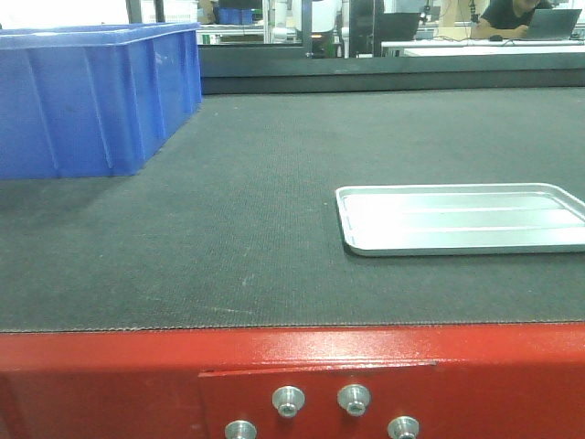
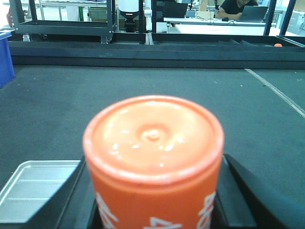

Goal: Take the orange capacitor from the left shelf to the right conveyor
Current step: 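Lower the held capacitor onto the metal tray on the conveyor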

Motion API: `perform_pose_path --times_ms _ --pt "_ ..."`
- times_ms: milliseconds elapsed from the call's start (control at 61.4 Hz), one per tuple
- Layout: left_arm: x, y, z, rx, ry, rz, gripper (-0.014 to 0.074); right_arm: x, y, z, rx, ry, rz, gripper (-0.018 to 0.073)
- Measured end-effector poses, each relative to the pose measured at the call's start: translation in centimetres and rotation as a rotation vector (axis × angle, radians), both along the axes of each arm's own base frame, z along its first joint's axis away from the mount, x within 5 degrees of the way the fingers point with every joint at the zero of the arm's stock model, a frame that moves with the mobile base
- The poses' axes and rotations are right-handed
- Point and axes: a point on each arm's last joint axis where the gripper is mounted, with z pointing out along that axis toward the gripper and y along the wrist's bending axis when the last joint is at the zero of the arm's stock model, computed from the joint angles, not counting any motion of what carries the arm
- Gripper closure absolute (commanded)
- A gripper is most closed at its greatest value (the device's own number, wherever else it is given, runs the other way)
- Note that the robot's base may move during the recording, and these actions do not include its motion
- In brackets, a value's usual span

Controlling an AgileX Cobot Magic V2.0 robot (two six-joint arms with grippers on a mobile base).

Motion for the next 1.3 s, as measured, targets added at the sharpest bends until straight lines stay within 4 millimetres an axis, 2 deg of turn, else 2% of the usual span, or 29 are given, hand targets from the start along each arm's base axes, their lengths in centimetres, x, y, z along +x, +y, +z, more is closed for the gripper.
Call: perform_pose_path --times_ms 587,668,766,962,1059,1157,1304 --pt "0.0 0.0 0.0 0.0 0.0 0.0 0.0723 0.0 0.0 0.2 -0.002 -0.023 0.003 0.0493" --pt "0.0 0.0 0.0 0.0 0.0 0.0 0.0723 0.8 0.1 0.6 -0.006 -0.047 0.012 0.0493" --pt "0.0 0.0 0.0 0.0 0.0 0.0 0.0723 2.9 0.2 1.0 -0.01 -0.041 0.031 0.0493" --pt "0.0 0.0 0.0 0.0 0.0 0.0 0.0723 9.6 1.6 1.1 -0.013 0.001 0.153 0.0493" --pt "0.0 0.0 0.0 0.0 0.0 0.0 0.0723 12.8 2.8 0.0 -0.013 0.017 0.218 0.0493" --pt "0.0 0.0 0.0 0.0 0.0 0.0 0.0723 16.0 3.8 -1.9 -0.009 0.049 0.261 0.0493" --pt "0.0 0.0 0.0 0.0 0.0 0.0 0.0723 19.5 4.6 -4.7 0.0 0.072 0.289 0.0493"
